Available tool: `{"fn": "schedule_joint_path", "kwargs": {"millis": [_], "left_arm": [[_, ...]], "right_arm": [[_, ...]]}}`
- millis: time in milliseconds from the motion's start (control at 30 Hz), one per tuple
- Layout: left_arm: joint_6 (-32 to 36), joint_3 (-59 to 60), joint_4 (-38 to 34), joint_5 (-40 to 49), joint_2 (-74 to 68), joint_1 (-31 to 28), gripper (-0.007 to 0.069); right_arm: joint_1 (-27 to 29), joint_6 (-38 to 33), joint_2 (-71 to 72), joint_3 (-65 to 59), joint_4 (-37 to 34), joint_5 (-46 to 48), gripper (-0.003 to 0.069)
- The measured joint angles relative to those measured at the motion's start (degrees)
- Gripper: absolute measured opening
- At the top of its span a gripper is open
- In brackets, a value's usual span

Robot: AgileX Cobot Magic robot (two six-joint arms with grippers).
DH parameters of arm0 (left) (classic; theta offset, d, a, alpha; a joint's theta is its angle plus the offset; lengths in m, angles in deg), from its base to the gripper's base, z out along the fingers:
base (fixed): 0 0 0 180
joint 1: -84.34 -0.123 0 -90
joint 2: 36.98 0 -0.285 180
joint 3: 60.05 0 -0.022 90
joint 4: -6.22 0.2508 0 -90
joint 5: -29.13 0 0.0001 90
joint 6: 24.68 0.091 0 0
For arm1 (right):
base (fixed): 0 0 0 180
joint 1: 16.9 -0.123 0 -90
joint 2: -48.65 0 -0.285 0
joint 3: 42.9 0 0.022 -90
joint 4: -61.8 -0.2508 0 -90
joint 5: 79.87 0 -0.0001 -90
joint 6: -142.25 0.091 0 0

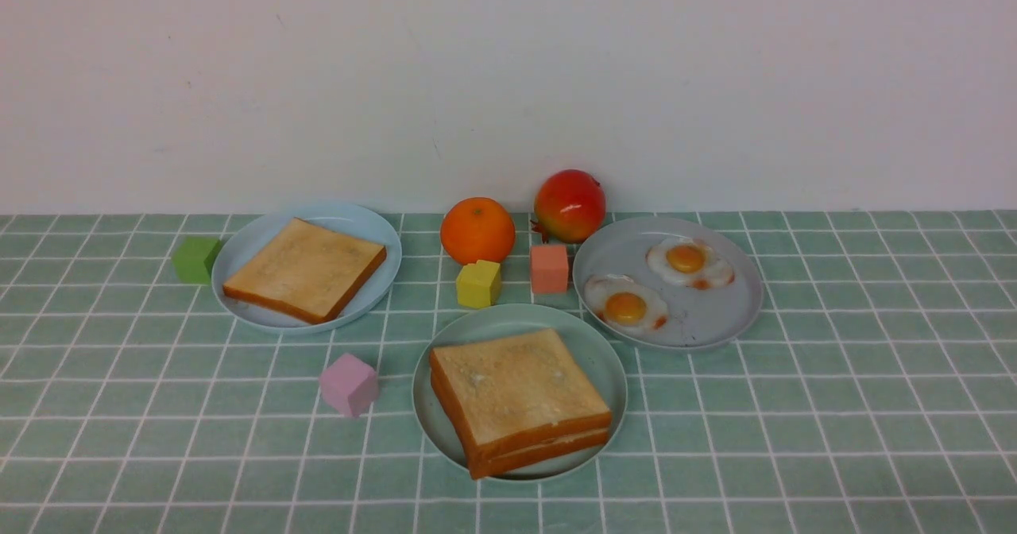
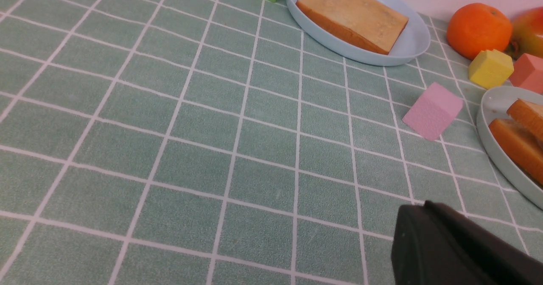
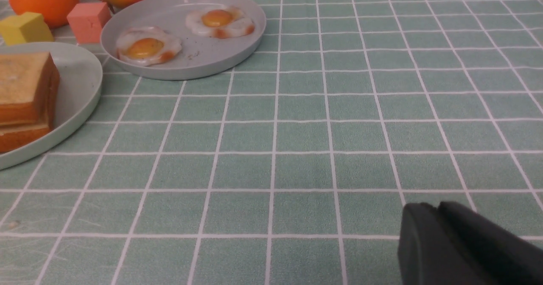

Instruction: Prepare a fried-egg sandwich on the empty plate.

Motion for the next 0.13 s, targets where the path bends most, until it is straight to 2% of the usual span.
{"fn": "schedule_joint_path", "kwargs": {"millis": [133], "left_arm": [[0.0, 0.0, 0.0, 0.0, 0.0, 0.0, -0.0011]], "right_arm": [[0.0, 0.0, 0.0, 0.0, 0.0, 0.0, 0.0069]]}}
